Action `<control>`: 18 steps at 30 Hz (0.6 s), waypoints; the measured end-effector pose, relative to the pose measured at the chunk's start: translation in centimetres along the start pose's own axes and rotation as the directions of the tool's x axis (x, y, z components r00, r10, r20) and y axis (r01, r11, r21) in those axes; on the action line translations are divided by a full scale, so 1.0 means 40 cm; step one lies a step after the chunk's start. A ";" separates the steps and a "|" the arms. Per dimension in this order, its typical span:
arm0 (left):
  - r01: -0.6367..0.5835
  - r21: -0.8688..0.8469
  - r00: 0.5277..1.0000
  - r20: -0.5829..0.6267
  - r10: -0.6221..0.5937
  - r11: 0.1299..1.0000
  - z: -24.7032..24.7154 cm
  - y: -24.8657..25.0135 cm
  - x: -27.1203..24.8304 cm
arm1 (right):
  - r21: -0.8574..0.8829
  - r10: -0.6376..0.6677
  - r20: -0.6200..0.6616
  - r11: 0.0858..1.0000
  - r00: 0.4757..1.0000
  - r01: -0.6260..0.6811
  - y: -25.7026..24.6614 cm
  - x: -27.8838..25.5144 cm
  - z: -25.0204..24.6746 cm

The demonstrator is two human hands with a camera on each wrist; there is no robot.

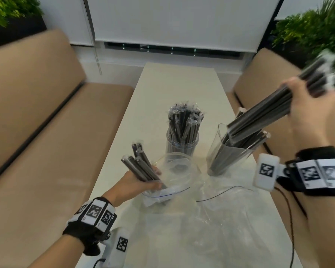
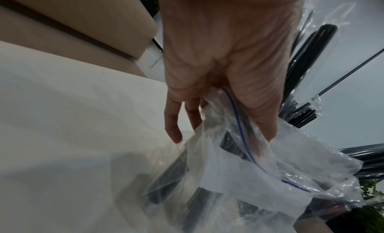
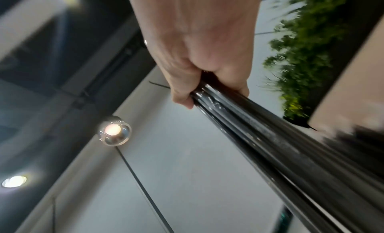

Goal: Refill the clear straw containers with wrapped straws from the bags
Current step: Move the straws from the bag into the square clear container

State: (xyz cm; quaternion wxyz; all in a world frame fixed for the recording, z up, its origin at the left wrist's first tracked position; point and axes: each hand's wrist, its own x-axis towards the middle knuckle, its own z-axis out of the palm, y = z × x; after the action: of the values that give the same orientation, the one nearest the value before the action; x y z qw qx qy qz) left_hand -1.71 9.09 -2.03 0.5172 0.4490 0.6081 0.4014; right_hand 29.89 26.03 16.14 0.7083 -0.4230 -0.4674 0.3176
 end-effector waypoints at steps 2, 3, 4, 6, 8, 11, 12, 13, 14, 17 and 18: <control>0.000 0.006 1.000 -0.004 0.000 1.000 -0.001 0.000 -0.003 | -0.110 0.042 0.008 0.993 0.999 -0.041 0.053 -0.030 0.019; -0.003 0.007 1.000 -0.007 0.003 1.000 -0.002 0.000 -0.003 | -0.133 0.050 0.005 0.990 0.999 -0.049 0.074 -0.058 0.031; -0.004 0.006 1.000 -0.009 0.005 1.000 -0.001 0.001 -0.004 | -0.139 0.054 -0.019 0.989 0.998 -0.056 0.096 -0.066 0.036; -0.005 0.008 1.000 -0.011 0.005 1.000 0.000 0.002 -0.005 | -0.156 0.066 -0.044 0.985 0.997 -0.072 0.128 -0.082 0.043; 0.000 0.012 1.000 -0.006 0.000 1.000 0.001 0.005 -0.006 | -0.221 0.065 -0.039 0.973 0.997 -0.072 0.157 -0.093 0.050; 0.005 0.005 1.000 -0.006 -0.005 1.000 0.002 0.006 -0.010 | -0.280 0.039 -0.038 0.959 0.999 -0.048 0.164 -0.115 0.056; 0.006 0.005 1.000 -0.009 -0.006 1.000 0.001 0.007 -0.011 | -0.283 0.035 -0.049 0.958 0.998 -0.047 0.163 -0.113 0.055; 0.006 0.004 1.000 -0.015 -0.006 1.000 0.001 0.007 -0.013 | -0.291 0.038 -0.062 0.955 0.997 -0.054 0.160 -0.111 0.054; 0.008 0.003 1.000 -0.020 -0.008 1.000 0.000 0.008 -0.014 | -0.287 0.033 -0.074 0.957 0.997 -0.053 0.159 -0.108 0.051; 0.019 0.001 0.999 -0.027 -0.019 1.000 0.000 0.012 -0.018 | -0.320 0.046 -0.047 0.946 0.998 -0.059 0.157 -0.112 0.044; 0.021 0.005 0.999 -0.025 -0.021 1.000 0.000 0.014 -0.019 | -0.345 0.058 -0.021 0.937 0.998 -0.062 0.164 -0.113 0.041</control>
State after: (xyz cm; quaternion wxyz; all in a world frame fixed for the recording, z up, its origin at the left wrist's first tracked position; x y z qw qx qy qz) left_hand -1.58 8.51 -1.30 0.5125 0.4387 0.6203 0.4000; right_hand 26.37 25.57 8.83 0.6155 -0.5564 -0.4990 0.2500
